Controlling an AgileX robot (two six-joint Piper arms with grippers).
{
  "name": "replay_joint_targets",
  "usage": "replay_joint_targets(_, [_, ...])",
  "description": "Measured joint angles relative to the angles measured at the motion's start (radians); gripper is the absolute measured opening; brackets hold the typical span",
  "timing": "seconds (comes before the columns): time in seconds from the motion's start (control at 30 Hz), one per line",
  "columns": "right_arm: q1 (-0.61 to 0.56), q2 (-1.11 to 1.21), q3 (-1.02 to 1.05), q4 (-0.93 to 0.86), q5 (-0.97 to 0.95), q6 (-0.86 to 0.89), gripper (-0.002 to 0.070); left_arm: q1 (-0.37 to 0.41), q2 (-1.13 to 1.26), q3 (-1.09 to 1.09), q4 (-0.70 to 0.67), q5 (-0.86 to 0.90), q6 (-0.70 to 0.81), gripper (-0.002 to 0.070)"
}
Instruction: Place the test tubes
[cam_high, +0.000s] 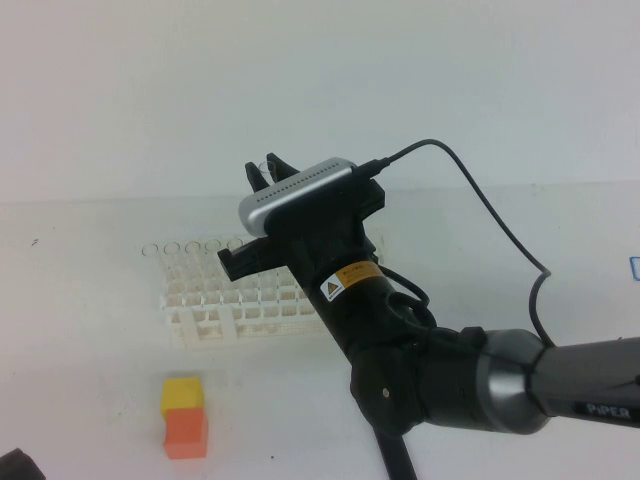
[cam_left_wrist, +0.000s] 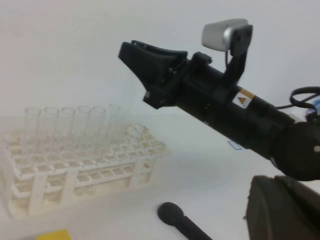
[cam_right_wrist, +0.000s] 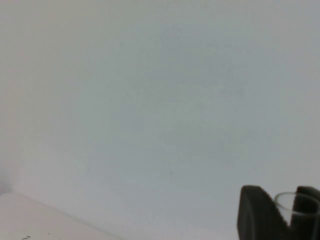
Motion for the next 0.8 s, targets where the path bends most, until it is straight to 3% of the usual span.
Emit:
replay_joint_targets(0.33, [0.004, 0.001, -0.045, -0.027, 0.024, 0.002, 0.0123, 0.112, 0.000, 0.000, 0.000, 0.000, 0.000, -0.0001])
replay_joint_targets(0.63, [0.009, 0.014, -0.049, 0.021, 0.031, -0.023, 0.0123, 0.544, 0.000, 0.000, 0.004, 0.002, 0.000, -0.0001])
replay_joint_targets(0.8, [0.009, 0.052, -0.051, 0.069, 0.031, -0.028, 0.0123, 0.693, 0.000, 0.000, 0.004, 0.002, 0.000, -0.0001])
